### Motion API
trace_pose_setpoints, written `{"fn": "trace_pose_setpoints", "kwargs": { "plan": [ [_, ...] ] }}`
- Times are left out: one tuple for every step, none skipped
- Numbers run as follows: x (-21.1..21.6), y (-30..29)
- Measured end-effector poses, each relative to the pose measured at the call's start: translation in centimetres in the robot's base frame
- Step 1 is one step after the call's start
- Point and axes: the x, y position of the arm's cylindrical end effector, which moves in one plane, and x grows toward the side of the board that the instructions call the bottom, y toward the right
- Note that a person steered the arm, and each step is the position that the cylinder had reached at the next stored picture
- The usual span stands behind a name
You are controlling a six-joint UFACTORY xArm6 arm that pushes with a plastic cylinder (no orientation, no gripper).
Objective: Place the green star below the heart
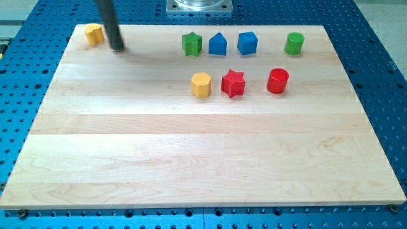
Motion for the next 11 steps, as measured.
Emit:
{"fn": "trace_pose_setpoints", "kwargs": {
  "plan": [
    [-2.2, 11.3],
    [-1.2, 17.5],
    [-0.7, 20.0],
    [3.0, 18.9],
    [3.1, 9.3],
    [3.2, -1.2],
    [0.0, 0.4],
    [2.2, -5.6],
    [5.6, -1.8],
    [5.6, -7.2],
    [6.3, -8.0]
  ]
}}
